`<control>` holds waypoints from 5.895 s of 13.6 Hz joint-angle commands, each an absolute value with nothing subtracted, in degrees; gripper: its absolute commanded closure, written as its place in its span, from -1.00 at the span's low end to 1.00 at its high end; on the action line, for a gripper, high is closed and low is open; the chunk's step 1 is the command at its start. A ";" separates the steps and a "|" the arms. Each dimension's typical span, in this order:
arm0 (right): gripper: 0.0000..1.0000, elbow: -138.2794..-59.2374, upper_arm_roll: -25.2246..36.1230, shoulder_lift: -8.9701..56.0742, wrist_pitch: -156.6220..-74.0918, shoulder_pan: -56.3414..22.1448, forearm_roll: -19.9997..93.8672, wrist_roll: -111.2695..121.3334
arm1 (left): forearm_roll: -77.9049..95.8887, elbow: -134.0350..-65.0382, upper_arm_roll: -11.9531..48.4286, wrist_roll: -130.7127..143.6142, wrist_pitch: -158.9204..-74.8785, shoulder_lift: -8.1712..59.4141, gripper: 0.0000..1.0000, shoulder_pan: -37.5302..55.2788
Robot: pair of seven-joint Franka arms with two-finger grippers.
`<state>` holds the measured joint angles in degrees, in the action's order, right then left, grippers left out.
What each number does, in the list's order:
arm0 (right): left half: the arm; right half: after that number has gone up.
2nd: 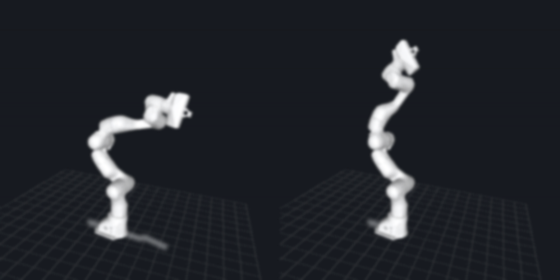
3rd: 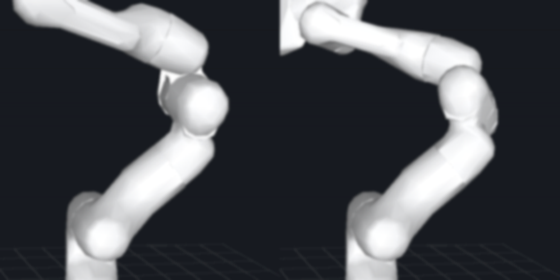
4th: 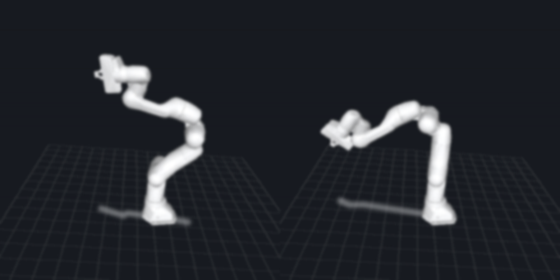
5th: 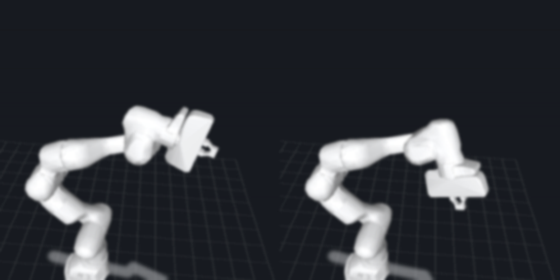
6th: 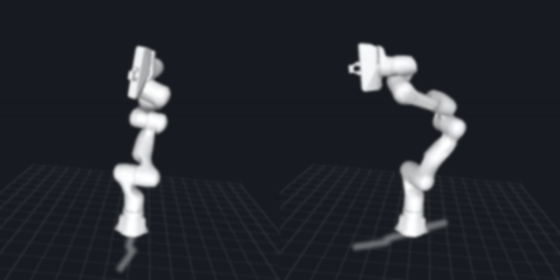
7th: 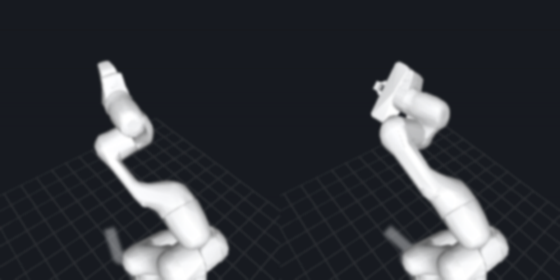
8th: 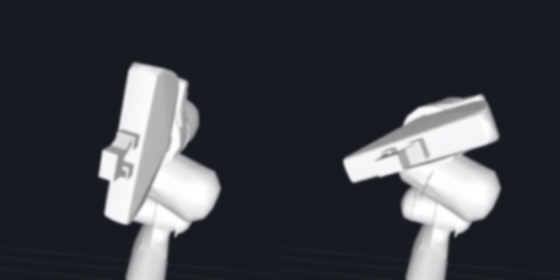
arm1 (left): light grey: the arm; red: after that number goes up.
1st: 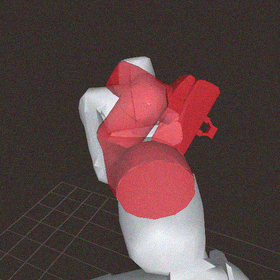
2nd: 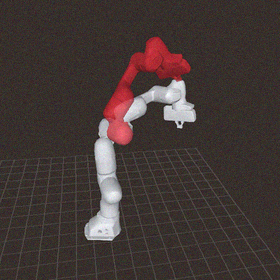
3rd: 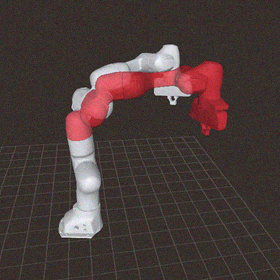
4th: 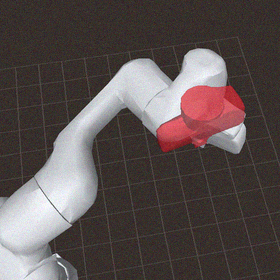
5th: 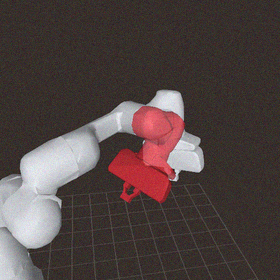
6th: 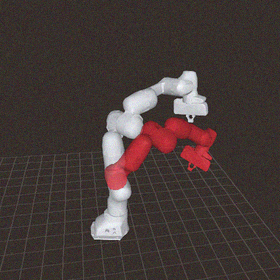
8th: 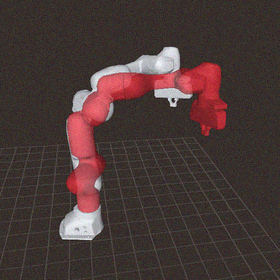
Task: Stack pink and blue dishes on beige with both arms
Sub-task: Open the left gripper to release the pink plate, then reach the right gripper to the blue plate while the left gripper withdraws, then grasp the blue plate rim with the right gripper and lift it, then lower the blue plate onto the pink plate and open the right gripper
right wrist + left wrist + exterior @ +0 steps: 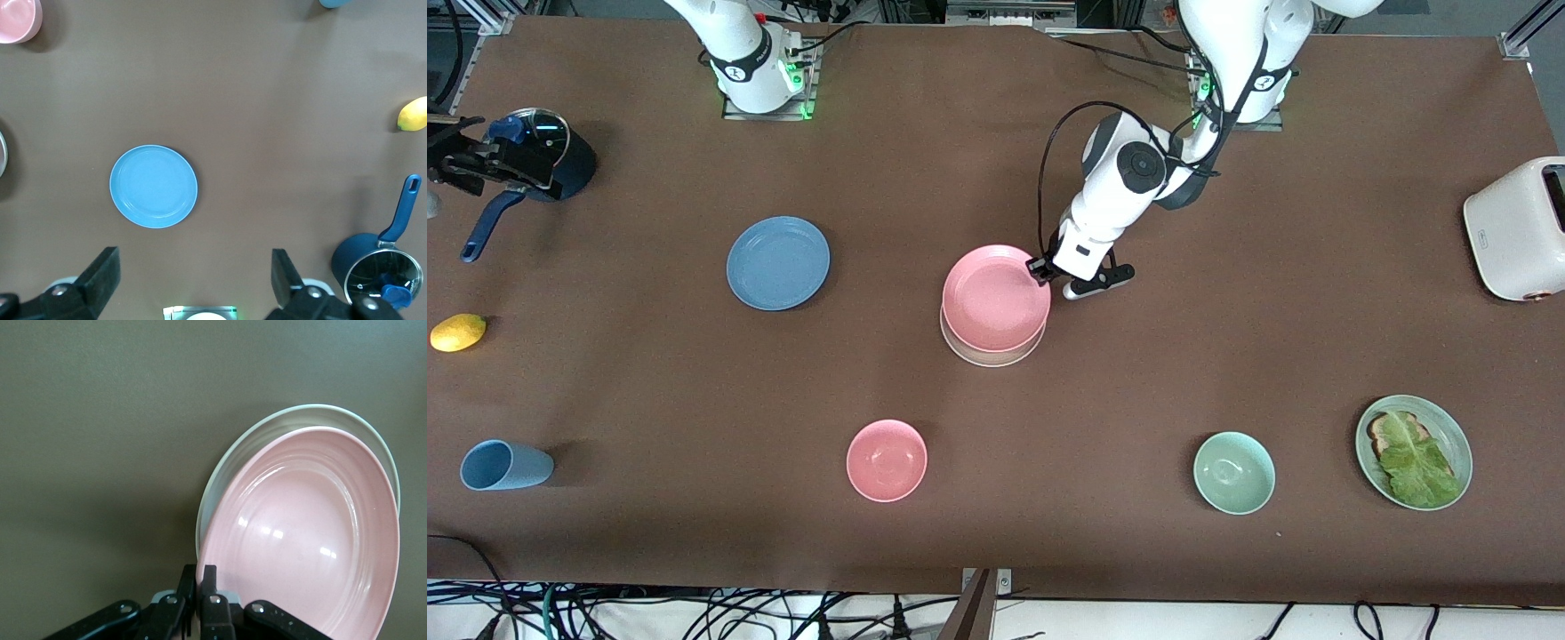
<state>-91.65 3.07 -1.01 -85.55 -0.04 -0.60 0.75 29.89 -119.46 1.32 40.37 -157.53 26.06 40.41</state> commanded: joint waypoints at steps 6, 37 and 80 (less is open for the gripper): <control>-1.00 -92.37 3.16 -1.85 -85.25 0.18 -0.35 1.14 | 30.06 -116.54 -0.79 41.93 -157.85 27.51 -0.09 41.57; -0.77 -139.92 4.13 11.42 -140.08 0.44 14.66 12.98 | 7.76 -89.65 -9.67 -11.69 -91.49 7.31 -1.00 1.40; 1.00 -109.34 2.29 28.12 -140.79 -38.49 23.99 -33.31 | 2.64 -84.73 -4.04 -4.04 -82.09 6.59 -1.00 1.93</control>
<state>-110.70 1.58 27.18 -139.50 -37.19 23.18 -33.38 2.90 -86.63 -4.07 -2.81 -82.73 5.71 1.87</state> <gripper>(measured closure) 0.956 0.000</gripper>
